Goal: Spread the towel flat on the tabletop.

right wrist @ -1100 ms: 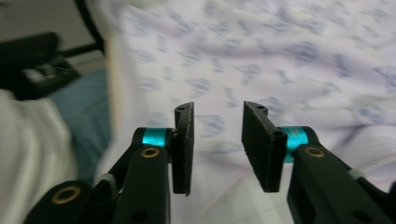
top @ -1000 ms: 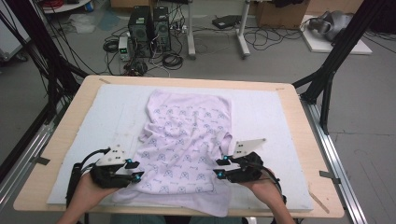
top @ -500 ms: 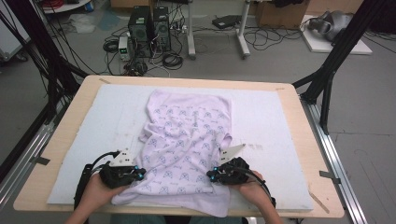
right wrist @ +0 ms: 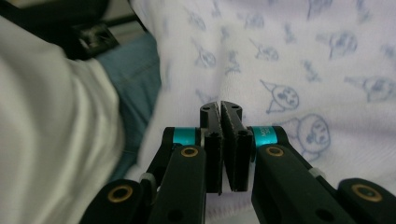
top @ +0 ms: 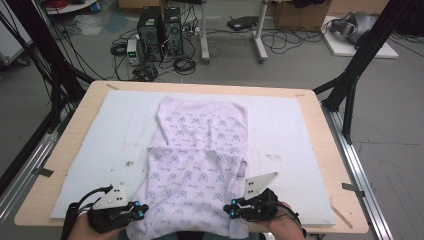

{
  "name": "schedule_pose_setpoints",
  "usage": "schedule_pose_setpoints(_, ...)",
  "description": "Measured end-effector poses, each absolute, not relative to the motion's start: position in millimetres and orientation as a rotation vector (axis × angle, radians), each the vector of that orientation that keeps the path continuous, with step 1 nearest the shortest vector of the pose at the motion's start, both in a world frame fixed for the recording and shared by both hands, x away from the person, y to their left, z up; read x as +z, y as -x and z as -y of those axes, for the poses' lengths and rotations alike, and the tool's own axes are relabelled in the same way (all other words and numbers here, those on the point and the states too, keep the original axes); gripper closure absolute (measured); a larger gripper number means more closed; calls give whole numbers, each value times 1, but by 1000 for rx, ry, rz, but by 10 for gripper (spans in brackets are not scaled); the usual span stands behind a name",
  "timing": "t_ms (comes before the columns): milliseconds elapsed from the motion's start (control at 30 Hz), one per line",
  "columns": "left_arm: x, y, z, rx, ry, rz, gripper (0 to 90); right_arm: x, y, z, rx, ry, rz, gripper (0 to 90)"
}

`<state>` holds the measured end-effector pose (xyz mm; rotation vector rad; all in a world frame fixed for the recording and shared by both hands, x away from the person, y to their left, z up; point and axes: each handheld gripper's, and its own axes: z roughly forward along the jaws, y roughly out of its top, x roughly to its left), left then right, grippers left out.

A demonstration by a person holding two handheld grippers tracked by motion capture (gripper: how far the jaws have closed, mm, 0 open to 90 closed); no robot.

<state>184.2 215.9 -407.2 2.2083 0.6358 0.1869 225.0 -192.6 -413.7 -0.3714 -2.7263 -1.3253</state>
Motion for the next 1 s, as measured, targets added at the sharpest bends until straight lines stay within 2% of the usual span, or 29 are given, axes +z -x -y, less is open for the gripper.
schedule_pose_setpoints(33, -404, -184, -215, 200, -2202, -628, 843, -409, -224, 194, -1355, 367, 2703, 848)
schedule_pose_setpoints(100, -400, -191, -213, 238, -2202, -624, 725, -402, -228, 196, -1394, 405, 2714, 780)
schedule_pose_setpoints(267, -412, -226, -207, 286, -2190, -645, 640, -407, -258, 191, -1341, 540, 2848, 629)
schedule_pose_setpoints(367, -425, -247, -202, 282, -2200, -673, 591, -421, -275, 185, -1307, 608, 2872, 604)
schedule_pose_setpoints(467, -436, -259, -197, 281, -2250, -694, 617, -434, -284, 177, -1223, 627, 2906, 639)
schedule_pose_setpoints(500, -439, -259, -195, 284, -2264, -684, 664, -438, -284, 175, -1199, 617, 2924, 660)
schedule_pose_setpoints(533, -439, -258, -195, 285, -2258, -672, 690, -439, -283, 175, -1231, 608, 2919, 724)
schedule_pose_setpoints(567, -438, -257, -194, 272, -2263, -663, 778, -439, -283, 175, -1232, 603, 2909, 776)
schedule_pose_setpoints(600, -438, -255, -193, 284, -2262, -659, 825, -440, -283, 176, -1238, 592, 2892, 811)
schedule_pose_setpoints(667, -438, -251, -193, 300, -2268, -659, 866, -440, -281, 177, -1238, 560, 2889, 838)
schedule_pose_setpoints(1000, -420, -201, -211, 271, -2236, -632, 881, -427, -247, 190, -1294, 476, 2799, 847)
